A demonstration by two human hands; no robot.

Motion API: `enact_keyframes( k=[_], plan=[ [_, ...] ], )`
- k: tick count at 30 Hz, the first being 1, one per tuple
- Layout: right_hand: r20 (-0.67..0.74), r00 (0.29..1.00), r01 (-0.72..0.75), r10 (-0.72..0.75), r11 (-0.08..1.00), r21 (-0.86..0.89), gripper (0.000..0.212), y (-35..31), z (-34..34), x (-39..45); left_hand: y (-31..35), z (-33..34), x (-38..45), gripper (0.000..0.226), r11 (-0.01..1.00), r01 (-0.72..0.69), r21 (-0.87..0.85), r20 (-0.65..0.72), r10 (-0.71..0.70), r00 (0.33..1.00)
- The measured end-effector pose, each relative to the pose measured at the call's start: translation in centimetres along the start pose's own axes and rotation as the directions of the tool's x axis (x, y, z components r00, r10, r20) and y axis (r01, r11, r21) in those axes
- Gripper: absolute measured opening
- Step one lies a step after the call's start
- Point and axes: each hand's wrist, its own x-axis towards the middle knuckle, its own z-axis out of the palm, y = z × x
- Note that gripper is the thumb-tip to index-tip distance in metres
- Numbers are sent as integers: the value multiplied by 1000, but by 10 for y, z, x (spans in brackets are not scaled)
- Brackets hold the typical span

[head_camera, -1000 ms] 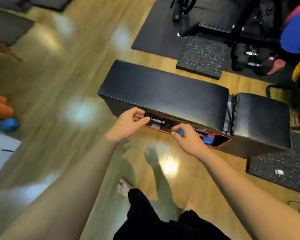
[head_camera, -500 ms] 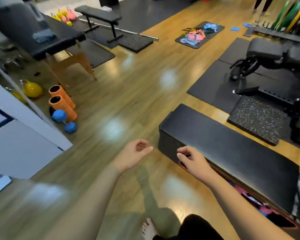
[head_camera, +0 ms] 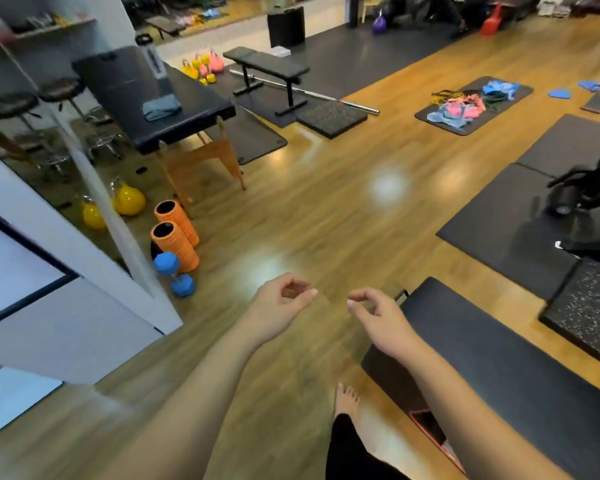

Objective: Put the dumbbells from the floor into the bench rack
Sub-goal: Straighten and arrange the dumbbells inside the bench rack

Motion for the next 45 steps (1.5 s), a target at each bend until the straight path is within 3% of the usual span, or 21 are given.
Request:
enact_keyframes(
  k=[8,18,22,26,33,37,45],
  plan=[
    [124,992,25,-28,999,27,21,-25,-29,126,26,-19,146,21,998,31,-46,-51,-34,998],
    [2,1000,12,-13,997,71,6,-38,-47,261,35,-34,270,17,997,44,-68,-16,-46,999],
    [-48,999,4,1,995,96,11,-53,-50,316,33,-41,332,11,998,27,-63,25,-26,999],
    [-98,995,5,6,994,109,14,-67,-53,371,30,-46,399,7,998,-6,-62,91,12,996],
    [-276,933,-185,230,966,179,5,-61,-70,430,44,-71,503,5,997,-54,-57,288,68,955],
    [-327,890,-246,319,938,245,11,-55,-75,445,56,-65,556,7,994,-102,-36,362,108,926],
    [-424,781,-293,459,869,399,12,-32,-120,472,101,9,636,7,978,-206,-36,586,187,788]
  ],
)
